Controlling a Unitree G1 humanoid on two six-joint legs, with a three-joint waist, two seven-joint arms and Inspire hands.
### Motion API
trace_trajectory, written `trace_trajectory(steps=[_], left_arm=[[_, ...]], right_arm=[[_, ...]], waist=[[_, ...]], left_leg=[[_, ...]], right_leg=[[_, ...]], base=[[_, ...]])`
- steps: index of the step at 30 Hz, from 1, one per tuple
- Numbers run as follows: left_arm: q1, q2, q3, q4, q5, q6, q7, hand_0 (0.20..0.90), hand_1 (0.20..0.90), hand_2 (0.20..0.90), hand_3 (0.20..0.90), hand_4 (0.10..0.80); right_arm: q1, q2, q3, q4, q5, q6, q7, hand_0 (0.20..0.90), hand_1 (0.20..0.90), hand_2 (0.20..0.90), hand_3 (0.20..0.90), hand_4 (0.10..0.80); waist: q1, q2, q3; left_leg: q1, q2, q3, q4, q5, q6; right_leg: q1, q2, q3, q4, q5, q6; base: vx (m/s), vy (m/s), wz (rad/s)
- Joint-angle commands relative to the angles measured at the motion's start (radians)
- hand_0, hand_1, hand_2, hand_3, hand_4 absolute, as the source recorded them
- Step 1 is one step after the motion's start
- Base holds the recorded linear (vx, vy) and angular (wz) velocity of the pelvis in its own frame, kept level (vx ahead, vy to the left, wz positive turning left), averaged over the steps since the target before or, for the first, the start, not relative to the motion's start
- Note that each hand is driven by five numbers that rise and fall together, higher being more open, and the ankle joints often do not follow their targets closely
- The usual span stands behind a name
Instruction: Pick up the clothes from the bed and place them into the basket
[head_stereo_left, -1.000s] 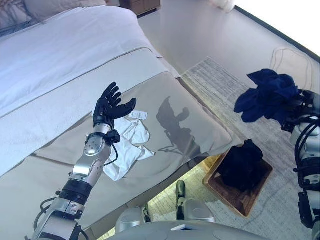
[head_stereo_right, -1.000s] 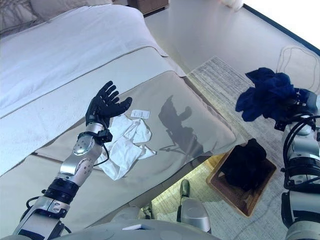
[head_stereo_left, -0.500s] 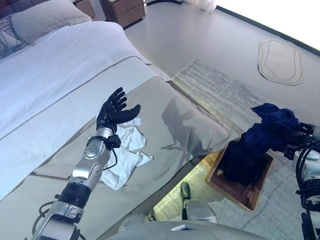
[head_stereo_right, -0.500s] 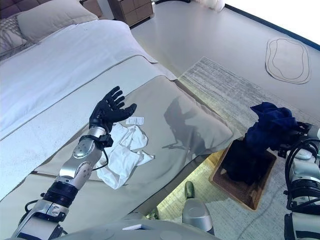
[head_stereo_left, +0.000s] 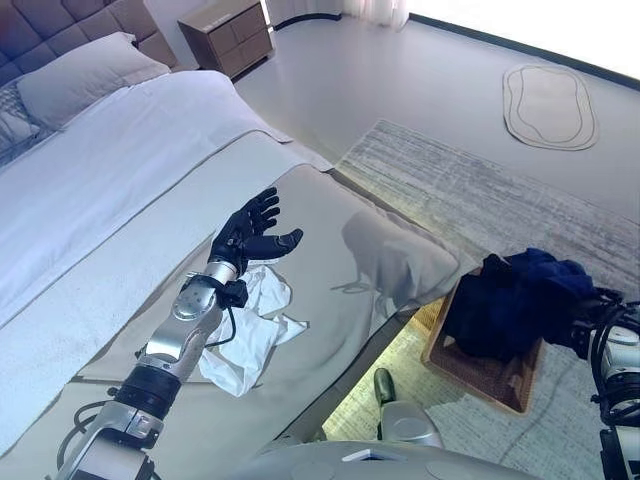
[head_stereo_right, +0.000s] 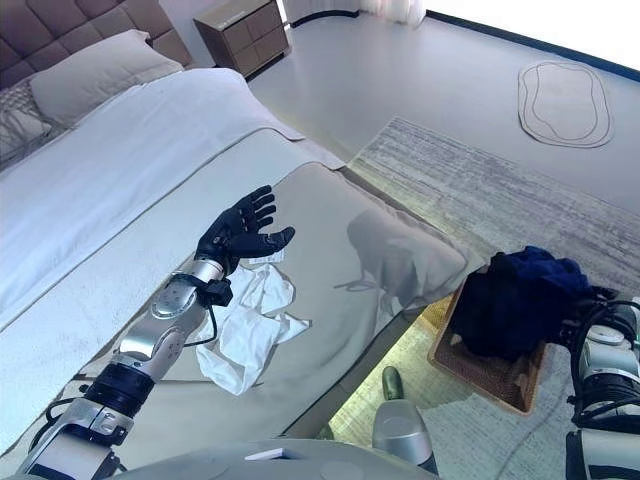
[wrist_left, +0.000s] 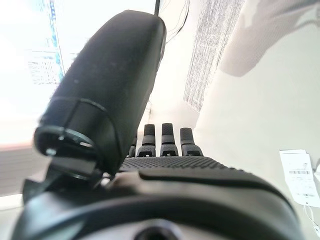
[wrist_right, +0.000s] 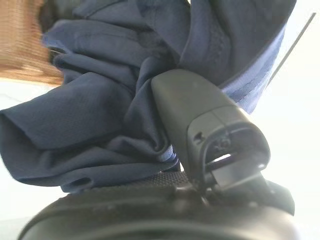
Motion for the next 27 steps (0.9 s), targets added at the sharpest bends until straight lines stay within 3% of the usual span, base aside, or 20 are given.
trace_trajectory(steps=[1,10,11,12,27], left_arm=[[-0.079,0.025,0.006,-0.035,0.013,-0.067,-0.004,0.9,0.9,0.9,0.9,0.8],[-0.083,0.019,0.004,-0.039,0.014,-0.065,0.002,0.9,0.9,0.9,0.9,0.8],[-0.081,0.021,0.008,-0.04,0.012,-0.064,-0.002,0.9,0.9,0.9,0.9,0.8],[-0.076,0.023,0.01,-0.044,0.01,-0.061,0.0,0.9,0.9,0.9,0.9,0.8],[-0.049,0.026,0.028,-0.048,0.014,-0.077,0.005,0.9,0.9,0.9,0.9,0.8]], right_arm=[[-0.047,-0.067,-0.014,0.032,-0.064,-0.116,-0.013,0.3,0.3,0.3,0.2,0.1],[-0.065,-0.06,0.012,0.052,-0.077,-0.115,-0.001,0.3,0.3,0.3,0.2,0.1],[-0.063,-0.058,0.013,0.055,-0.074,-0.115,-0.005,0.444,0.444,0.444,0.367,0.267],[-0.06,-0.053,0.013,0.057,-0.069,-0.117,-0.012,0.9,0.9,0.9,0.9,0.8],[-0.051,-0.033,0.021,0.043,-0.087,-0.093,-0.026,0.9,0.9,0.9,0.9,0.8]], waist=[[0.004,-0.019,-0.047],[0.01,-0.003,-0.032],[0.012,-0.002,-0.033],[0.014,0.0,-0.033],[0.028,-0.007,-0.027]], left_leg=[[-0.036,0.031,-0.045,0.079,-0.09,-0.04],[-0.045,0.027,-0.048,0.076,-0.086,-0.044],[-0.044,0.026,-0.049,0.074,-0.085,-0.044],[-0.044,0.024,-0.052,0.071,-0.084,-0.044],[-0.045,0.016,-0.066,0.055,-0.076,-0.041]], right_leg=[[0.023,-0.019,-0.003,0.049,-0.082,0.04],[0.018,-0.023,-0.012,0.044,-0.081,0.04],[0.019,-0.023,-0.014,0.043,-0.08,0.04],[0.02,-0.022,-0.014,0.042,-0.081,0.041],[0.022,-0.02,-0.02,0.033,-0.076,0.041]], base=[[-0.051,-0.012,-0.05],[-0.041,0.002,-0.02],[0.0,0.0,0.0],[0.0,0.0,0.0],[0.0,0.0,0.0]])
